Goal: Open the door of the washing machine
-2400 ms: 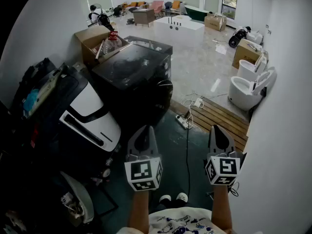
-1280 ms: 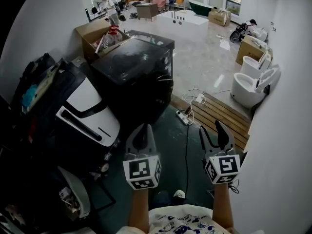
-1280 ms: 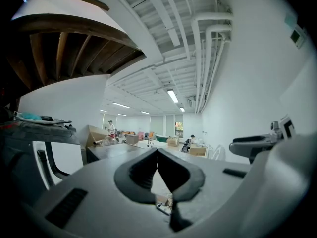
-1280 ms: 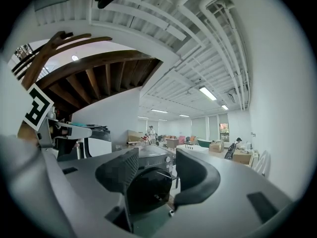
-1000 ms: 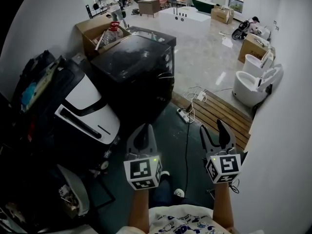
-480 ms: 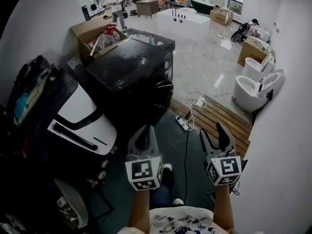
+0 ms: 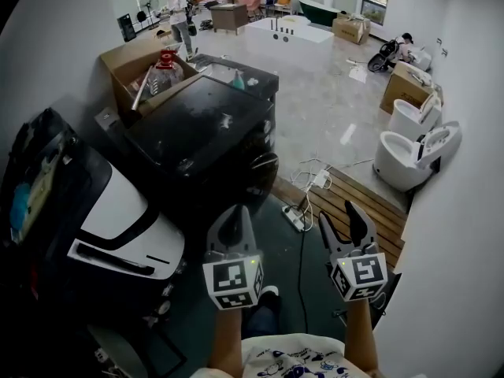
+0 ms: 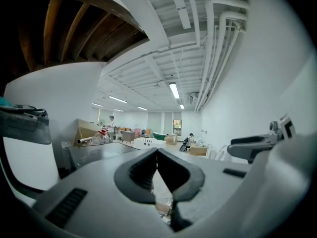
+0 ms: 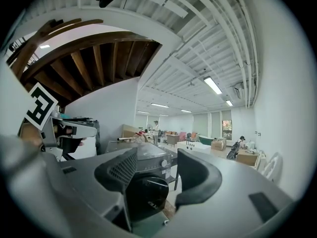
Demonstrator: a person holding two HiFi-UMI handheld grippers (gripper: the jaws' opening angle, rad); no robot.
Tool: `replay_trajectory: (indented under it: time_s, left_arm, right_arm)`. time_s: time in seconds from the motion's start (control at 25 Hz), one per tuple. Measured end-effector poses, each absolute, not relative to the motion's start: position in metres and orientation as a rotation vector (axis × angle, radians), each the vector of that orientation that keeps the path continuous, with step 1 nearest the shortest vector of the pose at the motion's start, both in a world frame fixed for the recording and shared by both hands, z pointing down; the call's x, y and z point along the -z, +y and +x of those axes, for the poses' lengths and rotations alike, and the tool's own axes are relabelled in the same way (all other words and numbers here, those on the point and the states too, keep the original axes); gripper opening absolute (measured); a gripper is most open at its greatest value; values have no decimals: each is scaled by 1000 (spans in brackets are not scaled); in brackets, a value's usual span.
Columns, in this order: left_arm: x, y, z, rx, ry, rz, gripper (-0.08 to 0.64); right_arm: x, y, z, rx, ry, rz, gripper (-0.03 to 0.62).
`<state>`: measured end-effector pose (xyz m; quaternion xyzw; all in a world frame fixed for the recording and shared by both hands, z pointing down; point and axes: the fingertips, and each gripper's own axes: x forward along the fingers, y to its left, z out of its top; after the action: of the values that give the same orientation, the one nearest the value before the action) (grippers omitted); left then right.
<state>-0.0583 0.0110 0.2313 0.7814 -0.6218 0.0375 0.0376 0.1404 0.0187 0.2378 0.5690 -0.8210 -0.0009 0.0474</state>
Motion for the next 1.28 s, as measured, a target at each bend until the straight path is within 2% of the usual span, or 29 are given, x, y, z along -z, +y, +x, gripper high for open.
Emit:
replay_trajectory:
  time_s: [0.4,0.84,1.28]
  left_arm:
    - [-227,-84,-72,-128,-1887,2430,3]
    - [-259,-129,-84,-235,-1881,2372,3]
    - [-283,-220,-73,-270,-1926,2272,3]
  right_arm:
    - [-233,-73,124,25,-2489,1742,247]
    - [-264,-133,114,-27,-2477,1668,247]
    - [-299,-241,115,-99,-2550,1479,247]
